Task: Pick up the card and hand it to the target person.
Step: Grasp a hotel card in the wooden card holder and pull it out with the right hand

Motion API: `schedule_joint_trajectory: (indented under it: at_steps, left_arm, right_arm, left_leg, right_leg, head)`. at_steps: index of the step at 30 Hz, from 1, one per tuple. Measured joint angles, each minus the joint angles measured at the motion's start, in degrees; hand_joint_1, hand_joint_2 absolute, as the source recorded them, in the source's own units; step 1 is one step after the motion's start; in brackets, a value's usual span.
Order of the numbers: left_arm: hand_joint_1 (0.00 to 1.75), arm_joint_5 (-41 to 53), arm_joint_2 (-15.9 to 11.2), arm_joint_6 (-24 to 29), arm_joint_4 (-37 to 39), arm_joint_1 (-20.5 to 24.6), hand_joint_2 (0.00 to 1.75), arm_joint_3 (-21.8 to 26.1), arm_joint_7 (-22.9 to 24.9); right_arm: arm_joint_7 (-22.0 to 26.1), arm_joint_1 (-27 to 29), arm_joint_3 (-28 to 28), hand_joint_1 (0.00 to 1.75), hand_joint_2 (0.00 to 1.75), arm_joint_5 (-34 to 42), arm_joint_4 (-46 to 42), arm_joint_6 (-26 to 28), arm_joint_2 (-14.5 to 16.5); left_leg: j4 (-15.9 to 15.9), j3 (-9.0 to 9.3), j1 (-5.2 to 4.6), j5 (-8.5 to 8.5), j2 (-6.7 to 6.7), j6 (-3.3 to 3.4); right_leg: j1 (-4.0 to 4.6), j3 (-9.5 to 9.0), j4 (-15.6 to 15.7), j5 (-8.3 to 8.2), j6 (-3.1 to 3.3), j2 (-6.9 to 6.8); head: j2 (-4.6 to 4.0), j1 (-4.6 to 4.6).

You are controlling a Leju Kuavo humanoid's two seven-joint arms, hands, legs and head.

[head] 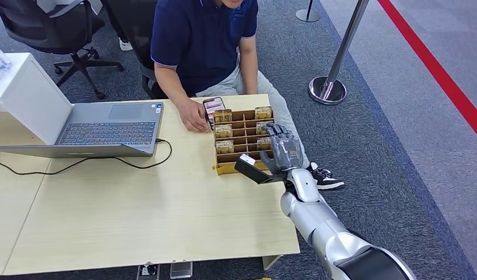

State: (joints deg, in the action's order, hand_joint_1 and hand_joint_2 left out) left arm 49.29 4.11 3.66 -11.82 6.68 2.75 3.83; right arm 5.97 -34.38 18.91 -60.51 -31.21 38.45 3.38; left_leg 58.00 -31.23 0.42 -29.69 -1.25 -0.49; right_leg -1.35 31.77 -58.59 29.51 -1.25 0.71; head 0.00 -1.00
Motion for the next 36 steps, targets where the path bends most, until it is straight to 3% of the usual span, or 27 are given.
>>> schedule_joint_trajectory:
  at_steps: [12,20,36]
  left_arm:
    - [0.00,0.1,0.0,0.3,0.0,-0.1,0.00,0.3,-0.2]
    - [0.00,0.4,0.0,-0.1,0.0,-0.1,0.00,0.3,-0.1]
    - [0.00,1.2,0.3,-0.2,0.0,0.1,0.00,0.3,-0.1]
  right_arm:
    - [-0.5,-0.1,0.0,0.67,1.75,-0.8,0.6,0.0,0.2]
    - [-1.8,-0.1,0.0,0.58,1.75,-1.9,0.6,-0.2,0.2]
    - [-3.3,-2.0,-0.3,0.77,1.75,-3.8,1.3,-1.9,0.1]
  left_leg:
    - [0.0,0.00,0.00,0.00,0.00,0.00]
    - [0.0,0.00,0.00,0.00,0.00,0.00]
    - [0.0,0.00,0.00,0.00,0.00,0.00]
  right_leg:
    - [0.00,0.00,0.0,0.00,0.00,0.00]
    - [0.00,0.00,0.0,0.00,0.00,0.00]
    - [0.00,0.00,0.0,0.00,0.00,0.00]
  head:
    - [0.00,-0.02]
    - [0.00,-0.02]
    - [0.00,0.00]
